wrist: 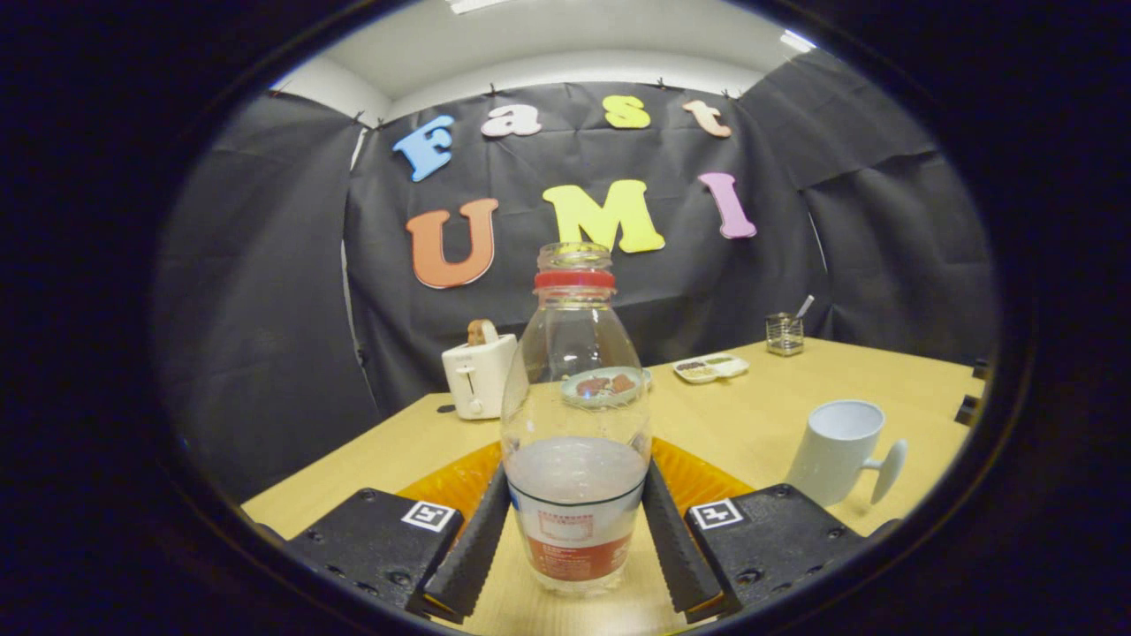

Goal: Take the bottle from table, then pour the juice into the cup, finally place the bottle on the coaster

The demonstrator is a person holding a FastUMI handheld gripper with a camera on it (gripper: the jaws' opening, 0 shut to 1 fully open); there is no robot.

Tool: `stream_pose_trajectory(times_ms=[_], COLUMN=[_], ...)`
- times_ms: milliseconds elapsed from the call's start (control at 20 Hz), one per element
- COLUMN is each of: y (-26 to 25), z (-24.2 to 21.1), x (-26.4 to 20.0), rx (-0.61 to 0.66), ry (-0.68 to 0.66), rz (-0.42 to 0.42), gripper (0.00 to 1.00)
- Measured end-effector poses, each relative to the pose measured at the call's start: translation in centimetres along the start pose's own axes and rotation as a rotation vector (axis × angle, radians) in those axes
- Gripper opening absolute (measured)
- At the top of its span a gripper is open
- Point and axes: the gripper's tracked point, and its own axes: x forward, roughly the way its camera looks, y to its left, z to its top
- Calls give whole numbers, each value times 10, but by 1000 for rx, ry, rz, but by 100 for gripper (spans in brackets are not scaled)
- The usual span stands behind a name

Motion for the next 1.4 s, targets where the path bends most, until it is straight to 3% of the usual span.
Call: stream_pose_trajectory(times_ms=[400, 650, 1000, 1400], y=[-19, -17, -17, -42], z=[-3, 5, 5, 15], x=[-18, -13, -6, -4], rx=[283, 588, 850, 1240], ry=[104, 133, 205, 163], rz=[-19, 24, 39, 66], gripper=[81, 81, 81, 80])
